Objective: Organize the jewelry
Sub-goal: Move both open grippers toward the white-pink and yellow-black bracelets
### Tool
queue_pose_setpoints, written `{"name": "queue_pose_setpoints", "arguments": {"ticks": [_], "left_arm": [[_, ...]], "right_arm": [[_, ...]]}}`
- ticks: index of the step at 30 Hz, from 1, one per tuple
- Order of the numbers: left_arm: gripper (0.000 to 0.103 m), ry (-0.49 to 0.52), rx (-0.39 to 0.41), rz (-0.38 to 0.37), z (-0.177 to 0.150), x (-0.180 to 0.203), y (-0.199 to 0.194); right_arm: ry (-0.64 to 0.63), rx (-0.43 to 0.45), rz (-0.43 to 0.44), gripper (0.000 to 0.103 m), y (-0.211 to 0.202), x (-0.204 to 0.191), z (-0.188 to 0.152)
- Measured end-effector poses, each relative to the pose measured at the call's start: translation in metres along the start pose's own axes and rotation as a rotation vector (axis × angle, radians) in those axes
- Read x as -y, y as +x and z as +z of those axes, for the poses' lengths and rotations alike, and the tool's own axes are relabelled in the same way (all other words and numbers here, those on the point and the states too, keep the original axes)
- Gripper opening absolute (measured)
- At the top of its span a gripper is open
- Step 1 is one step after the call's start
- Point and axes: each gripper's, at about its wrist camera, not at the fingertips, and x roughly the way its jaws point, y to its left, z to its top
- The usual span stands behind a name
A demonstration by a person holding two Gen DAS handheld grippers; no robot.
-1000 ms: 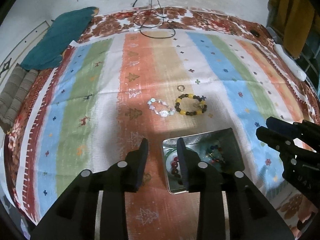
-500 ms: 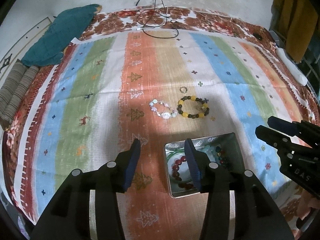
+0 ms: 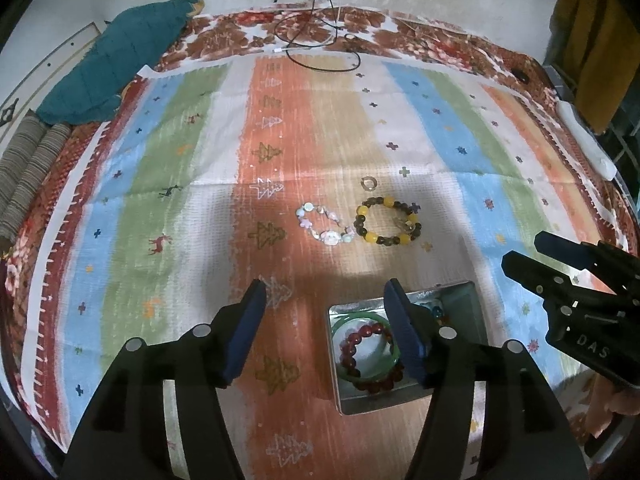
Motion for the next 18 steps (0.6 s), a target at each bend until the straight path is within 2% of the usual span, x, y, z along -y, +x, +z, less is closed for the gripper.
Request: {"name": "queue_pose_setpoints", "arguments": {"ticks": [4, 9, 18], "left_arm": [[0.065, -0.009, -0.013, 0.002, 0.009, -0.005, 0.008], [0.066, 0.005, -0.026, 0.034, 0.018, -0.009, 0.019], [0.066, -0.001, -0.062, 0.015, 0.033, -0.017, 0.042]], "right_arm": [[0.01, -0.016, -0.004, 0.061, 0.008, 0.005, 0.006], [0.021, -0.022, -0.005, 0.061, 0.016, 0.01, 0.014], [0.019, -0.053, -0.027, 0.067, 0.037, 0.013, 0.024]]}}
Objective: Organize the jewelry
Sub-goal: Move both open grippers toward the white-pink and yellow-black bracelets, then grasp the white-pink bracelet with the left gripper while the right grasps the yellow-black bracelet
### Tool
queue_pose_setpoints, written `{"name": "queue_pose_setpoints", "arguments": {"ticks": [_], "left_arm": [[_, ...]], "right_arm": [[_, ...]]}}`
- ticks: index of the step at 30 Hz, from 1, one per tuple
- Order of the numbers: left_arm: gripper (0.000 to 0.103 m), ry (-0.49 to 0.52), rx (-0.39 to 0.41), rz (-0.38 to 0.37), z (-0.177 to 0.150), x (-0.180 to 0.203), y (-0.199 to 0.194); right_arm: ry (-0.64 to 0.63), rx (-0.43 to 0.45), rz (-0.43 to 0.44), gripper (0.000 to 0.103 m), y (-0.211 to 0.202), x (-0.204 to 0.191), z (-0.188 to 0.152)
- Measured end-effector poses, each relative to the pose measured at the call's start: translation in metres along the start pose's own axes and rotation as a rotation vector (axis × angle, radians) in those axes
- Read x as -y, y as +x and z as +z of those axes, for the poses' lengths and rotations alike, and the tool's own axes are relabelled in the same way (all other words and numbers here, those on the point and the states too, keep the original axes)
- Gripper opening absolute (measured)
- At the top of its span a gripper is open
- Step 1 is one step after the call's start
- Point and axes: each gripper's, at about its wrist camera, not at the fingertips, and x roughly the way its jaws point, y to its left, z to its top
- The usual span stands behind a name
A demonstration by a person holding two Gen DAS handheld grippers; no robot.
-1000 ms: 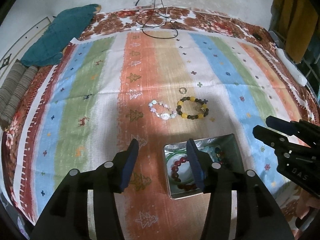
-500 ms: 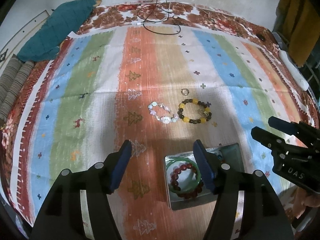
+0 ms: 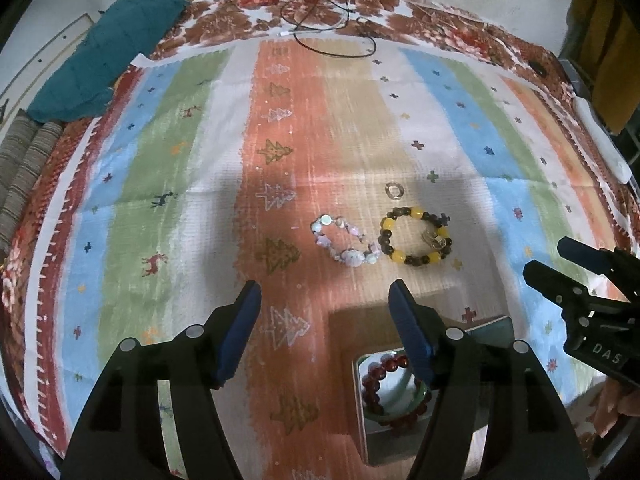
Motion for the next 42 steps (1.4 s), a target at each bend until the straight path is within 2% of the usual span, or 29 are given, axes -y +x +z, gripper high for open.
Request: {"name": "queue_pose_setpoints", "arguments": {"ticks": [11, 26, 42], "left_arm": [[0.071, -0.006, -0.03, 0.013, 0.013, -0.007, 0.025], [0.071, 0.019, -0.063, -0.001, 0.026, -0.005, 0.056], [0.071, 0.032, -0.131, 0.021, 0.035, -0.014, 0.104]], "right_arm": [[-0.005, -0.028, -0.005, 0.072, 0.027, 0.0, 0.018], [0.005, -0.078, 0.0, 0.072, 0.06, 0.005, 0.031], [-0.019, -0.154, -0.025, 0.072, 0.105, 0.003, 0.046]]}}
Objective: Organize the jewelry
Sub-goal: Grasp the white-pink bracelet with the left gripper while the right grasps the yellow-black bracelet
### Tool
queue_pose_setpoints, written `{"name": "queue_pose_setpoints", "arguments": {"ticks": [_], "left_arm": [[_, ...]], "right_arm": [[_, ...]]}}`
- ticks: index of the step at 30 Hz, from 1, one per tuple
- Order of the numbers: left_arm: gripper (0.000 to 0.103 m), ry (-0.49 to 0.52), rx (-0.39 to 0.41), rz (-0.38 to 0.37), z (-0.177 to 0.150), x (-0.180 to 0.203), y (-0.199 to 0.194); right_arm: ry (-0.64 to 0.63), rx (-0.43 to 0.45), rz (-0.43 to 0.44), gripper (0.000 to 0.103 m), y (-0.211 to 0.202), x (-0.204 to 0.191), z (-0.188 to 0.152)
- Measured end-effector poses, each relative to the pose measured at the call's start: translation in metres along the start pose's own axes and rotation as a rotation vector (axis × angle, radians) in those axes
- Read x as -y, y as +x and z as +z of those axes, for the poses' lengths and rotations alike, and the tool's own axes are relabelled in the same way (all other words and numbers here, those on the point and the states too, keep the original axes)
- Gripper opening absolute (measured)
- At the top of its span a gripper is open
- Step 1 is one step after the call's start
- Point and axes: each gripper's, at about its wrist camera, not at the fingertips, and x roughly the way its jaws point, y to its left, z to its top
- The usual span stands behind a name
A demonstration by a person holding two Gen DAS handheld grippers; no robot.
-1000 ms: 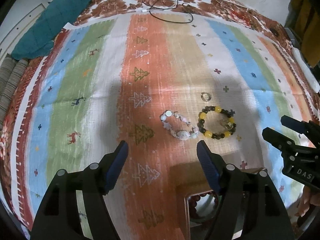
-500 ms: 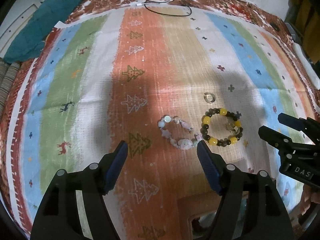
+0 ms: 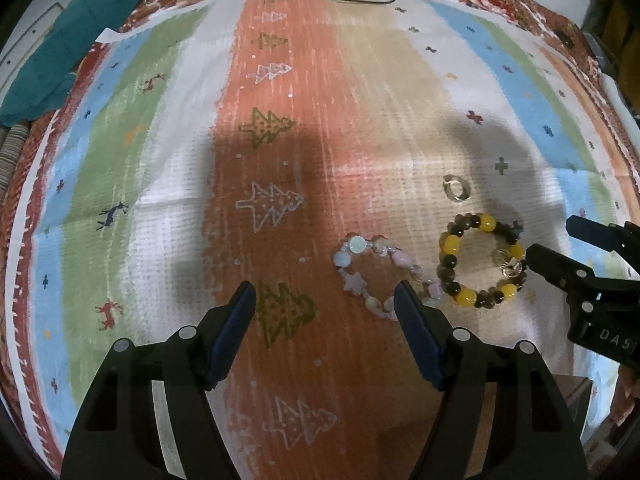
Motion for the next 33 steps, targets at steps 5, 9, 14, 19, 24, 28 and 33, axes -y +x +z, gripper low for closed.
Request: {"name": "queue_pose_setpoints", "arguments": {"ticks": [5, 9, 14, 19, 24, 28, 33], "left_arm": [[0.071, 0.005, -0.007, 0.005, 0.003, -0.001, 0.007], [0.071, 0.013, -0.025, 0.013, 0.006, 0.0, 0.015], [0.07, 0.034, -0.049, 0.049, 0.007, 0.003, 0.027], [0.052, 0.028, -0.045, 0.055, 0.01, 0.003, 0.03], [0.013, 0.023, -0.041, 0.077, 0.013, 0.007, 0.031], [0.013, 0.036, -0.033, 0.088, 0.014, 0.012, 0.028], [0.013, 0.025, -0.016, 0.066, 0.01, 0.013, 0.013]], "right_arm": [[-0.004, -0.011, 0.005, 0.072, 0.01, 0.0, 0.008], [-0.022, -0.034, -0.002, 0.063, 0.019, -0.003, 0.01], [-0.042, -0.043, -0.019, 0.056, 0.03, -0.006, 0.012], [-0.068, -0.028, -0.05, 0.038, 0.032, -0.008, 0.012], [-0.086, -0.027, -0.048, 0.013, 0.031, -0.008, 0.01], [-0.085, -0.021, -0.053, 0.012, 0.026, -0.004, 0.009], [-0.074, -0.01, -0.068, 0.012, 0.015, 0.004, 0.005]]}}
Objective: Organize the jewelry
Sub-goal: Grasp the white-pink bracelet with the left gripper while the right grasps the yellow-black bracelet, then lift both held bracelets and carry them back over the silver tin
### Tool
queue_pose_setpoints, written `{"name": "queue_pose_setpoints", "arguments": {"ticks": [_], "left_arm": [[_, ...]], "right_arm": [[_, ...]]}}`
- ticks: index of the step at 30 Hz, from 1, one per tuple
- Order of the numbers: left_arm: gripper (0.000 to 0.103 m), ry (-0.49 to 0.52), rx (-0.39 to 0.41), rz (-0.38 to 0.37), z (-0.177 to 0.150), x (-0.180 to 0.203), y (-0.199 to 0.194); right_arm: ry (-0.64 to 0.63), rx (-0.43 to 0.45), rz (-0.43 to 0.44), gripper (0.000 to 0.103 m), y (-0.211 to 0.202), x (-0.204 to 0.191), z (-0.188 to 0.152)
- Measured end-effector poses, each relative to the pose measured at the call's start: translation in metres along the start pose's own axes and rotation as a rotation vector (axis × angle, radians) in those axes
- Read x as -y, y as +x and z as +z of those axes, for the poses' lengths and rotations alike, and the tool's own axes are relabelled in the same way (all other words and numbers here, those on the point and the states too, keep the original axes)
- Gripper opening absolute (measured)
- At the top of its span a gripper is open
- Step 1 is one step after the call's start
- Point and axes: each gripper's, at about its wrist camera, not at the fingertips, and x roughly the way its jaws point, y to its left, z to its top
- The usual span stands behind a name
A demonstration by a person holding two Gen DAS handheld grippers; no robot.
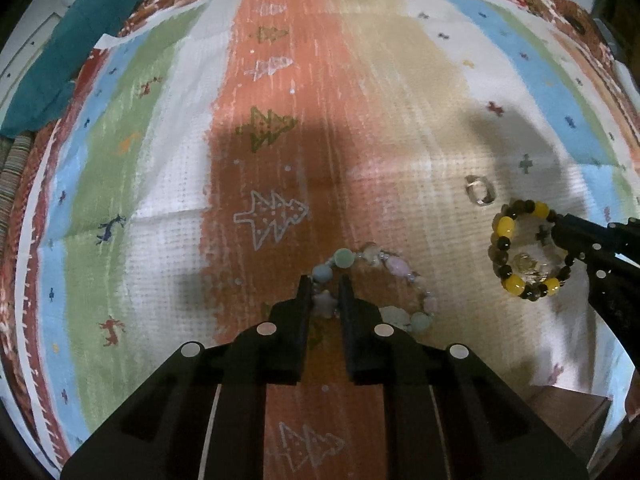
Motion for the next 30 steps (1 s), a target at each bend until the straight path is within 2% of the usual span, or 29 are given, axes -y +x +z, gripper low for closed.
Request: {"name": "queue_pose_setpoints", "arguments": {"ticks": [5, 13, 21, 30], "left_arm": [[0.013, 0.003, 0.04, -0.027, 0.0, 0.006, -0.022], [0.013, -0.006, 0.079, -0.031, -0.013, 0.006, -0.049], [0.013, 0.004, 0.146, -0.055, -0.02, 0.01, -0.089], [0.013, 0.003, 0.176, -0.069, -0.027, 0.011, -0.106]], "right_arm": [[0.026, 0.024, 0.001, 0.011, -0.014, 0.006, -0.007], [0.042, 0.07, 0.012, 0.011, -0.04, 0.013, -0.015], [0.053, 0.137, 0.055, 0.011, -0.067, 0.01, -0.018], [0.064, 0.203, 0.079, 0.011, -0.09, 0.009, -0.019]]}}
